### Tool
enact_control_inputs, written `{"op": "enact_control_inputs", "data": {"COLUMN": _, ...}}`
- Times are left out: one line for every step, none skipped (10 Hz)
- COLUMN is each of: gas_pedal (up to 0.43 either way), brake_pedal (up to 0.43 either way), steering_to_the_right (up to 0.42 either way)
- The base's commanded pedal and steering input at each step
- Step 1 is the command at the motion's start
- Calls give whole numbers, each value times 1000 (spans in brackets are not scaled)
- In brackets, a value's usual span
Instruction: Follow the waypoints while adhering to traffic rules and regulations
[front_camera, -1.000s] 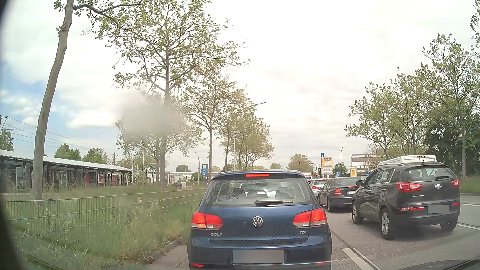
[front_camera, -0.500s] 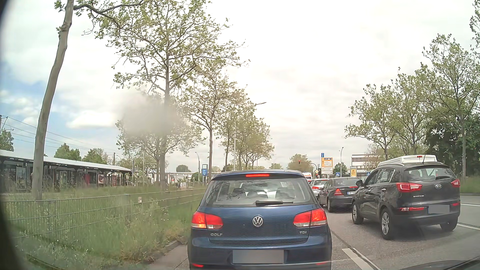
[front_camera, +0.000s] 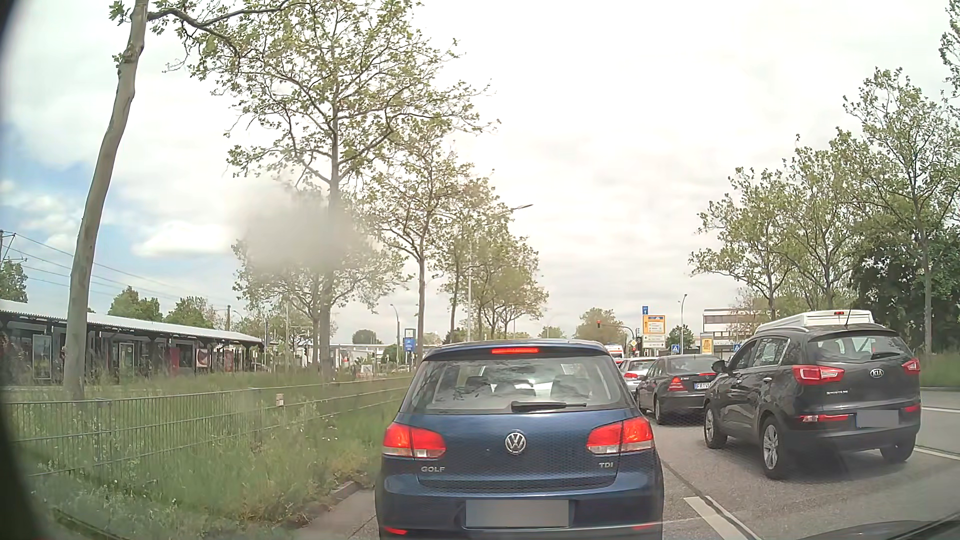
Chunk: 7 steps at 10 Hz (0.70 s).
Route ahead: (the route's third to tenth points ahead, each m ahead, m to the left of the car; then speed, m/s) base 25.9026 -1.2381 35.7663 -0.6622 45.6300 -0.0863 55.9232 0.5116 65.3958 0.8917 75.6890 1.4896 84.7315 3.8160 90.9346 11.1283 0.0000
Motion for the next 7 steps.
{"op": "enact_control_inputs", "data": {"gas_pedal": 0, "brake_pedal": 256, "steering_to_the_right": -5}}
{"op": "enact_control_inputs", "data": {"gas_pedal": 0, "brake_pedal": 250, "steering_to_the_right": -5}}
{"op": "enact_control_inputs", "data": {"gas_pedal": 0, "brake_pedal": 250, "steering_to_the_right": -5}}
{"op": "enact_control_inputs", "data": {"gas_pedal": 0, "brake_pedal": 250, "steering_to_the_right": -5}}
{"op": "enact_control_inputs", "data": {"gas_pedal": 0, "brake_pedal": 250, "steering_to_the_right": -5}}
{"op": "enact_control_inputs", "data": {"gas_pedal": 0, "brake_pedal": 250, "steering_to_the_right": -5}}
{"op": "enact_control_inputs", "data": {"gas_pedal": 0, "brake_pedal": 250, "steering_to_the_right": -5}}
